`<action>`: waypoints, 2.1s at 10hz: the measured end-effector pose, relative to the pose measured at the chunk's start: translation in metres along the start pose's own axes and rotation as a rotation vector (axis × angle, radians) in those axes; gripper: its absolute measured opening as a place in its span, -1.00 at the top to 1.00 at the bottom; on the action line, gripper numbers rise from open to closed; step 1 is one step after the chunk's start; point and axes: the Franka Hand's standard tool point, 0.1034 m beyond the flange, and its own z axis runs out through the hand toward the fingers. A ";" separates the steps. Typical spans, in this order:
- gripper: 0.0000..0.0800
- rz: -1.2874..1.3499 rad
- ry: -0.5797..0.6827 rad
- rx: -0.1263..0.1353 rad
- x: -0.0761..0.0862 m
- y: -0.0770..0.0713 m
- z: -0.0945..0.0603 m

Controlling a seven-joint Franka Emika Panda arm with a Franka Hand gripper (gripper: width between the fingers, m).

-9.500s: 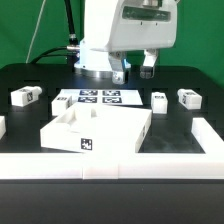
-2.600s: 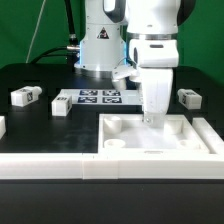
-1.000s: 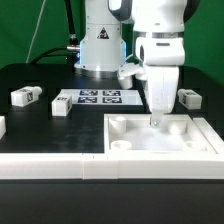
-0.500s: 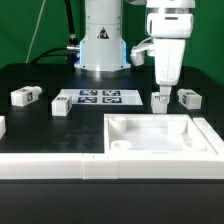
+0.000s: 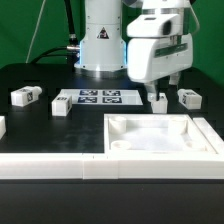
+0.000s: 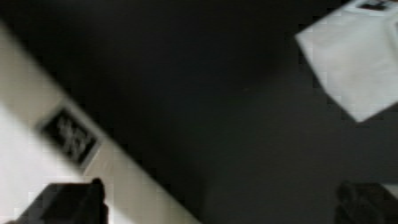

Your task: Assemble one leg

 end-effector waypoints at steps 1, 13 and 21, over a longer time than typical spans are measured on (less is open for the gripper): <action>-0.62 0.120 0.002 0.008 0.005 -0.011 0.000; -0.62 0.591 -0.199 0.092 0.008 -0.095 0.002; -0.62 0.588 -0.821 0.222 -0.003 -0.093 0.010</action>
Offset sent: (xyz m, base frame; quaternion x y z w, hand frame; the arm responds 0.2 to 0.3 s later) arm -0.0104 0.0405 -0.0032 0.0274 -0.0033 0.2257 0.9738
